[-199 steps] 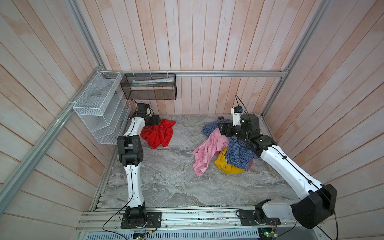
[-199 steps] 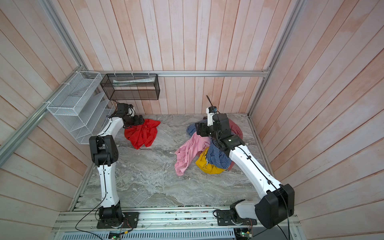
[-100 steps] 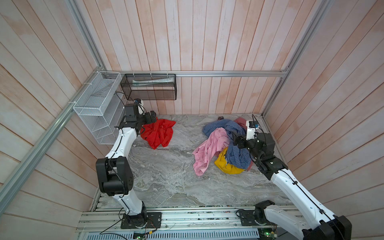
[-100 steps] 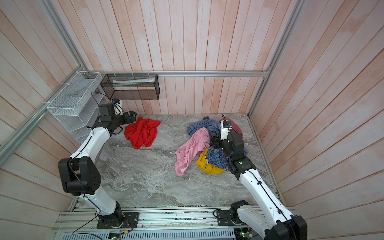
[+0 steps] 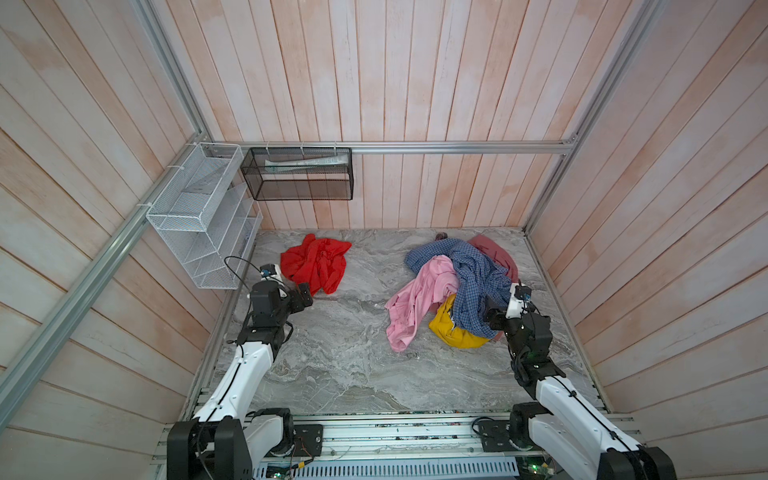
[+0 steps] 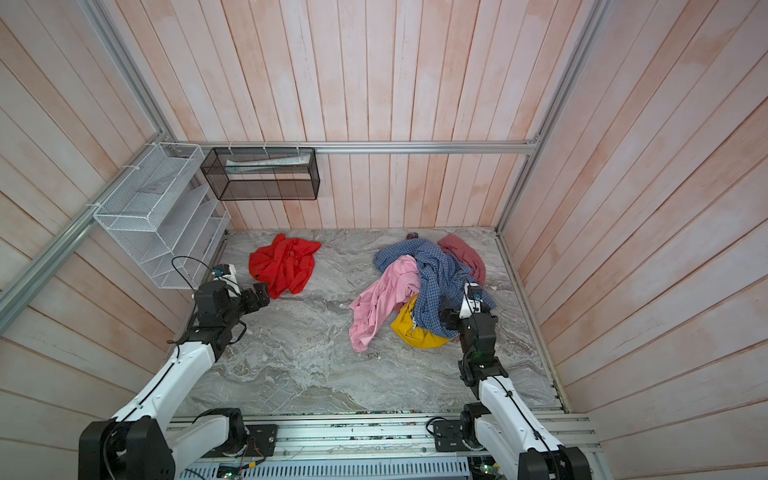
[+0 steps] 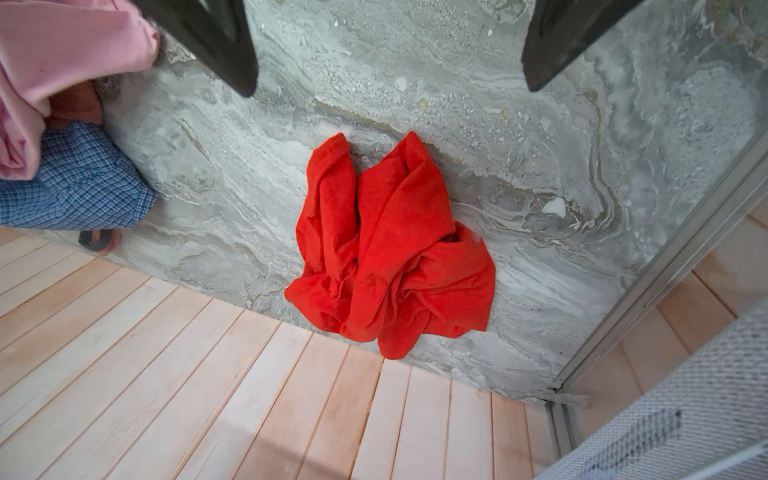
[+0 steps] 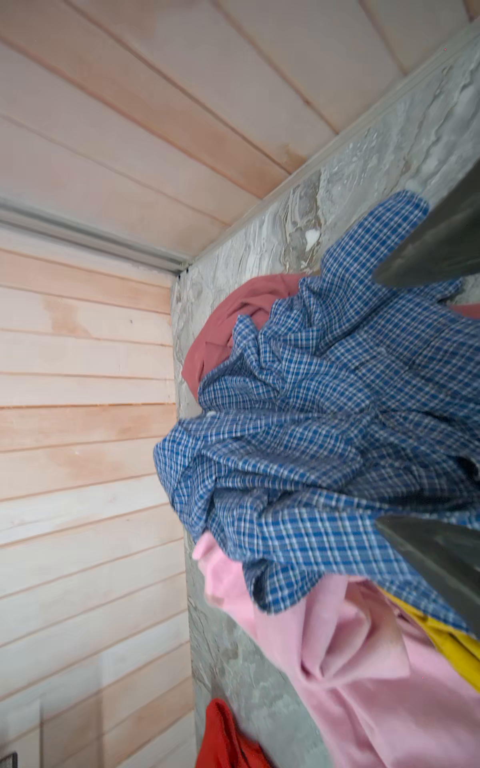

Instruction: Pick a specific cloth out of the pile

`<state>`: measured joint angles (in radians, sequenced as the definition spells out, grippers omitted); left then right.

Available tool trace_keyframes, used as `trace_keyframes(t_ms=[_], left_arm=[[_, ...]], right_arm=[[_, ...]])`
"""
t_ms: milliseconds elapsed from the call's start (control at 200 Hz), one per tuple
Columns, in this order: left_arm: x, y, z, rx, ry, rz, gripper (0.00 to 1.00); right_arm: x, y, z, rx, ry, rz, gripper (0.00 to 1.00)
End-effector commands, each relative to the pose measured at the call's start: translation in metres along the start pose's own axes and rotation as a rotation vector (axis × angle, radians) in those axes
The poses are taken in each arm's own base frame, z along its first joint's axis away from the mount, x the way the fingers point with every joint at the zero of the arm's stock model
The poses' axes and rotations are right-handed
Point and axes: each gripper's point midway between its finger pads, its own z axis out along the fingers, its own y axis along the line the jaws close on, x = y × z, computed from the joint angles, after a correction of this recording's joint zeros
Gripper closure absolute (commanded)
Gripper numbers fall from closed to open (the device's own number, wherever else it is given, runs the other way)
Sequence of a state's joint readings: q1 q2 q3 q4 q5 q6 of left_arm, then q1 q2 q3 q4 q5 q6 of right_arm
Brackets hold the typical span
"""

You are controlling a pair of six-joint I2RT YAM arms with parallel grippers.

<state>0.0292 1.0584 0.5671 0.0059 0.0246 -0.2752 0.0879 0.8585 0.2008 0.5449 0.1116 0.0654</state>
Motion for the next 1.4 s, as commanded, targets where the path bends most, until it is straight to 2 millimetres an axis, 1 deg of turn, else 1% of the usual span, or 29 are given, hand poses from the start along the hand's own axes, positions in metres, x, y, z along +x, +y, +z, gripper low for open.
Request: trace_keyframes(t_ms=[0, 130, 175, 205, 245, 265, 365, 440, 515, 600, 685, 760, 770, 830, 895, 945, 970, 1000, 1055, 1095, 1125, 1160, 1220, 1265, 1305, 1395], left_arm=[[0.001, 0.009, -0.010, -0.041, -0.095, -0.037, 0.00], [0.014, 0.023, -0.017, -0.086, -0.181, 0.001, 0.00], [0.011, 0.026, -0.019, -0.106, -0.205, 0.000, 0.00], [0.006, 0.025, -0.020, -0.104, -0.233, 0.012, 0.00], [0.005, 0.024, -0.020, -0.096, -0.263, 0.029, 0.00], [0.005, 0.023, -0.019, -0.091, -0.279, 0.037, 0.00], [0.008, 0.024, -0.012, -0.094, -0.313, 0.070, 0.00], [0.009, 0.028, -0.005, -0.120, -0.303, 0.091, 0.00], [0.005, 0.028, 0.001, -0.136, -0.306, 0.122, 0.00], [-0.002, 0.029, 0.004, -0.147, -0.343, 0.138, 0.00], [-0.001, 0.034, 0.011, -0.173, -0.358, 0.141, 0.00], [-0.003, 0.036, 0.016, -0.184, -0.382, 0.134, 0.00], [0.000, 0.037, 0.018, -0.186, -0.378, 0.136, 0.00], [-0.006, 0.037, 0.020, -0.194, -0.408, 0.131, 0.00], [-0.007, 0.037, 0.023, -0.193, -0.424, 0.136, 0.00], [0.000, 0.038, 0.029, -0.185, -0.411, 0.142, 0.00], [0.000, 0.036, 0.028, -0.170, -0.433, 0.145, 0.00], [0.000, 0.034, 0.027, -0.156, -0.444, 0.153, 0.00], [0.005, 0.025, 0.032, -0.105, -0.400, 0.170, 0.00], [0.007, 0.025, 0.036, -0.101, -0.396, 0.198, 0.00], [0.013, 0.025, 0.042, -0.095, -0.381, 0.206, 0.00], [0.009, 0.024, 0.045, -0.093, -0.404, 0.220, 0.00], [0.013, 0.022, 0.048, -0.082, -0.351, 0.214, 0.00], [0.010, 0.023, 0.047, -0.087, -0.377, 0.218, 0.00], [0.011, 0.023, 0.045, -0.085, -0.384, 0.218, 0.00], [0.011, 0.022, 0.047, -0.085, -0.368, 0.218, 0.00]], right_arm=[[-0.022, -0.025, -0.007, 0.085, -0.145, 0.019, 0.14], [-0.006, -0.046, -0.014, 0.116, -0.158, 0.066, 0.12], [-0.002, -0.048, -0.015, 0.099, -0.167, 0.078, 0.12], [0.000, -0.048, -0.016, 0.091, -0.175, 0.084, 0.12], [0.002, -0.049, -0.014, 0.090, -0.169, 0.083, 0.12], [0.006, -0.048, -0.013, 0.089, -0.155, 0.081, 0.12], [0.011, -0.048, -0.005, 0.080, -0.136, 0.071, 0.13], [0.009, -0.048, 0.001, 0.082, -0.138, 0.064, 0.14], [0.007, -0.047, 0.010, 0.072, -0.138, 0.051, 0.15], [0.005, -0.045, 0.022, 0.054, -0.133, 0.040, 0.16], [0.005, -0.045, 0.036, 0.043, -0.116, 0.054, 0.17], [0.009, -0.039, 0.044, 0.002, -0.107, 0.055, 0.18], [0.010, -0.037, 0.045, -0.006, -0.105, 0.051, 0.18], [0.015, -0.033, 0.048, -0.024, -0.101, 0.036, 0.18], [0.023, -0.032, 0.050, -0.027, -0.088, 0.033, 0.16], [0.022, -0.031, 0.052, -0.036, -0.106, 0.039, 0.15], [0.023, -0.031, 0.055, -0.036, -0.104, 0.041, 0.14], [0.023, -0.031, 0.058, -0.026, -0.099, 0.037, 0.11], [0.026, -0.029, 0.063, -0.019, -0.058, 0.016, 0.09], [0.028, -0.029, 0.065, -0.009, -0.039, 0.011, 0.08], [0.027, -0.029, 0.065, -0.002, -0.044, 0.007, 0.08], [0.028, -0.029, 0.065, 0.006, -0.045, 0.006, 0.08], [0.028, -0.029, 0.066, 0.007, -0.038, 0.002, 0.08], [0.028, -0.028, 0.066, 0.011, -0.040, -0.003, 0.08], [0.028, -0.029, 0.066, 0.025, -0.038, -0.004, 0.02], [0.029, -0.028, 0.067, 0.033, -0.037, -0.015, 0.02]])
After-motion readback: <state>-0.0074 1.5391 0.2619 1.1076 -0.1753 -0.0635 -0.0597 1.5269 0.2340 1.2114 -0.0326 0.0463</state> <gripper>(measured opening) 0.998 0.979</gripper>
